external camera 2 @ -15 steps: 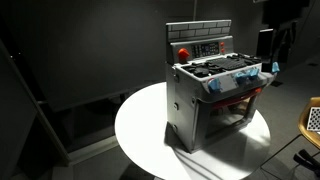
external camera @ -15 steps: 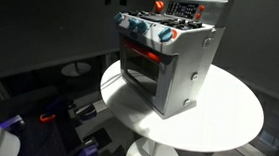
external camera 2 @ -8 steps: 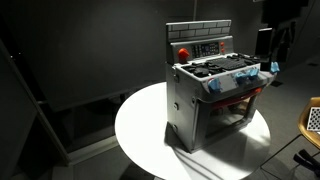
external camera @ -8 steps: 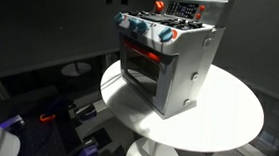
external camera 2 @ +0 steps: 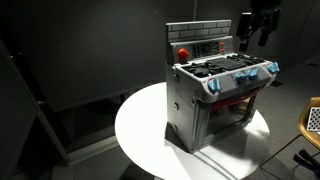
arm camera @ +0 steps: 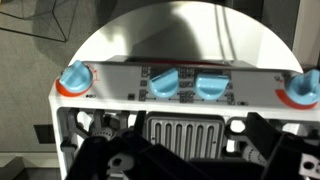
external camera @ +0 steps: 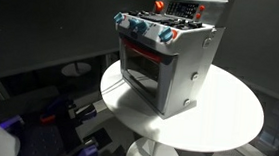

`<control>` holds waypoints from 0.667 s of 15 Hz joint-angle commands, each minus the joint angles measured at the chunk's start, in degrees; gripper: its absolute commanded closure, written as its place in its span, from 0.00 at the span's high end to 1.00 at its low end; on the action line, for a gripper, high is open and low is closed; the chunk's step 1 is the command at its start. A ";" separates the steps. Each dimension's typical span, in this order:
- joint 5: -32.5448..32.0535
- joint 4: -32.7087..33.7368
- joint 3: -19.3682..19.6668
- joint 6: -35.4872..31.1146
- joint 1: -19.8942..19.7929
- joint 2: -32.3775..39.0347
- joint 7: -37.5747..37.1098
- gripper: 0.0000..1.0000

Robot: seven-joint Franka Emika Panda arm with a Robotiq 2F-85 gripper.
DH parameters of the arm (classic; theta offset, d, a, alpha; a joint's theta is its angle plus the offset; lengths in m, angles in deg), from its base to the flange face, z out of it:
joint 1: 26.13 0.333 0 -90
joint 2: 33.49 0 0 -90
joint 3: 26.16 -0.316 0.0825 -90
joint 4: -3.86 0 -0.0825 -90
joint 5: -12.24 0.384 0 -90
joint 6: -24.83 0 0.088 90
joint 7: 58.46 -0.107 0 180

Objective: Press the top orange button on the microwave oven controlling panel of the stove

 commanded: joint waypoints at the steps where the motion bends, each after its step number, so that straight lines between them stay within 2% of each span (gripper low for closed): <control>1: -3.60 4.33 1.61 -3.94 -1.14 4.64 -4.49 1.00; 5: -7.83 6.61 3.94 -10.38 -2.17 8.54 -10.24 1.00; 10: -11.62 9.37 6.84 -14.96 -2.35 12.04 -17.69 1.00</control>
